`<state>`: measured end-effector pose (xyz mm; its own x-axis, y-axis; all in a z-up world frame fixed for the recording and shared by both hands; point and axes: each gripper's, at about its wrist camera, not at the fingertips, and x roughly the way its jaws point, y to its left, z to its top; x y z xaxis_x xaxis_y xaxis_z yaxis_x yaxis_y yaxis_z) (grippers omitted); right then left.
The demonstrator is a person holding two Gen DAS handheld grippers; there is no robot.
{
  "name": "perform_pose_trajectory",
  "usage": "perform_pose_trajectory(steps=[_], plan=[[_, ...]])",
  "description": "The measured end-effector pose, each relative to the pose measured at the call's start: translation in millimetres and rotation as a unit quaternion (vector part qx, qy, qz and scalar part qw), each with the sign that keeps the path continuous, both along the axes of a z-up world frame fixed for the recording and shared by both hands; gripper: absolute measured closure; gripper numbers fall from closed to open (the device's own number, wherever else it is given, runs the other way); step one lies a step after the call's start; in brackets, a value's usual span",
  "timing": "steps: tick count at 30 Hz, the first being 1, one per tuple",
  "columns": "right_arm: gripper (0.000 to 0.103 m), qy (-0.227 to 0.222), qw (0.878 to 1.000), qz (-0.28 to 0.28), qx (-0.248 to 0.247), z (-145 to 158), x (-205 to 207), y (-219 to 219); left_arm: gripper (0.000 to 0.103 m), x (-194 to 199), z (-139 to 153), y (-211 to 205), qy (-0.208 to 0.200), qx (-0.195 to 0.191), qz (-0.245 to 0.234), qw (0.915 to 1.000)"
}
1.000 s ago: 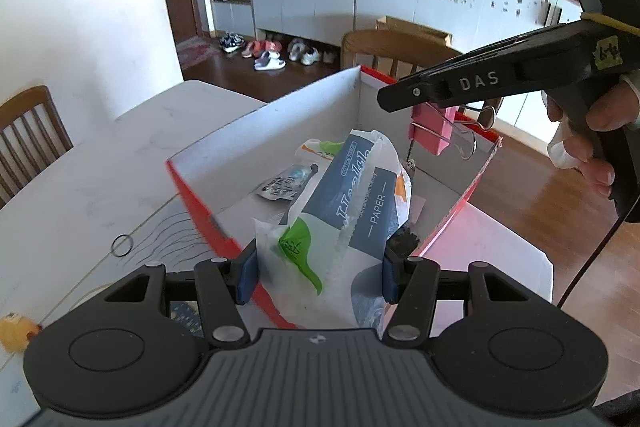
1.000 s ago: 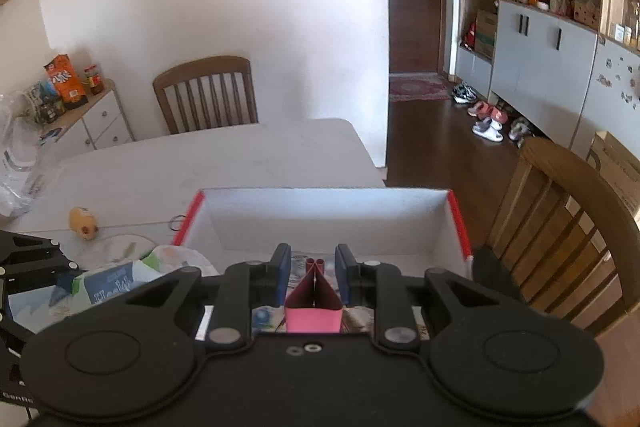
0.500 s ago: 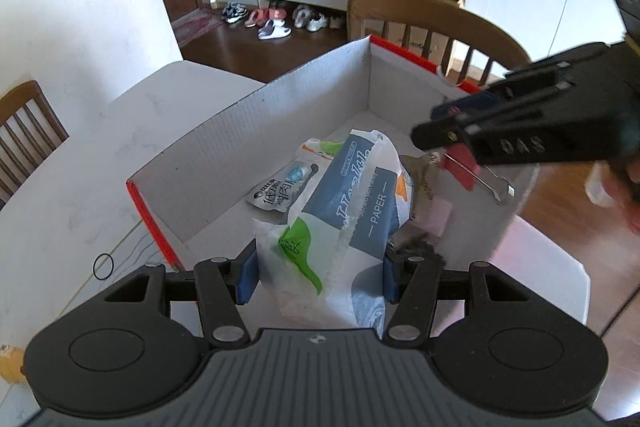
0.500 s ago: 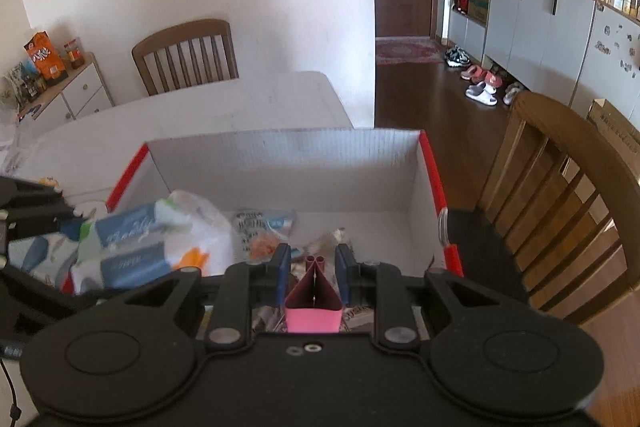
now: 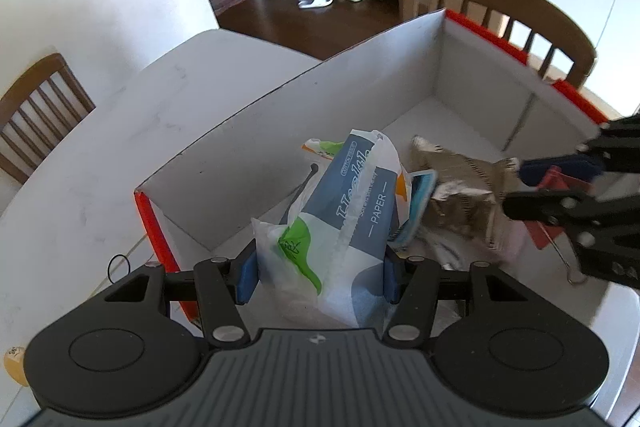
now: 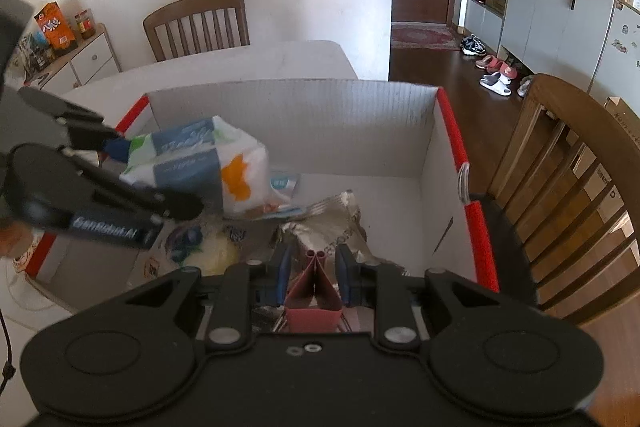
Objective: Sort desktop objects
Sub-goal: 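Open both tools to drop the paper bag and pink clip into the box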
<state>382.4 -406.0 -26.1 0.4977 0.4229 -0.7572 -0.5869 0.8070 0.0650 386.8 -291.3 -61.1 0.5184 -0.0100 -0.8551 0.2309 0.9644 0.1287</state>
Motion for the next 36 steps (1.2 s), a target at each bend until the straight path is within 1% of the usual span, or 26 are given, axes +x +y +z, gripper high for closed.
perform_pose_trajectory(steps=[7, 14, 17, 18, 20, 22, 25, 27, 29, 31, 33, 36], plan=[[0.080, 0.005, 1.000, 0.011, -0.008, -9, 1, 5, 0.045, 7, -6, 1, 0.007, 0.015, 0.004, 0.9998], [0.080, 0.019, 0.999, 0.017, -0.020, -17, 3, 5, 0.043, 10, -9, -6, 0.013, 0.033, -0.012, 0.9993], [0.080, 0.031, 0.999, 0.017, -0.021, -21, 5, 4, 0.038, 11, -10, -6, 0.017, 0.035, -0.014, 0.9992], [0.077, 0.034, 0.999, 0.017, -0.022, -21, 6, 4, 0.036, 11, -10, -6, 0.019, 0.032, -0.014, 0.9992], [0.075, 0.043, 0.999, 0.016, -0.021, -23, 7, 4, 0.033, 11, -10, -5, 0.023, 0.022, -0.015, 0.9994], [0.075, 0.045, 0.999, 0.012, -0.022, -24, 7, 2, 0.027, 9, -10, -6, 0.025, 0.011, -0.020, 0.9994], [0.072, 0.048, 0.998, 0.013, -0.024, -24, 9, 3, 0.025, 5, -10, -9, 0.020, 0.008, -0.030, 0.9993], [0.065, 0.051, 0.998, 0.012, -0.024, -24, 10, 1, 0.020, 2, -8, -10, 0.014, 0.005, -0.032, 0.9994], [0.064, 0.050, 0.998, 0.011, -0.023, -22, 10, 0, 0.020, 0, -5, -10, 0.007, -0.006, -0.031, 0.9995], [0.062, 0.048, 0.999, 0.012, -0.017, -17, 10, -2, 0.020, -3, -1, -9, 0.001, -0.020, -0.028, 0.9994], [0.047, 0.042, 0.999, 0.011, -0.011, -12, 9, -4, 0.020, -6, 4, -7, -0.006, -0.034, -0.025, 0.9991], [0.041, 0.037, 0.999, 0.010, 0.000, -4, 8, -8, 0.019, -12, 12, -4, -0.016, -0.053, -0.023, 0.9982]])
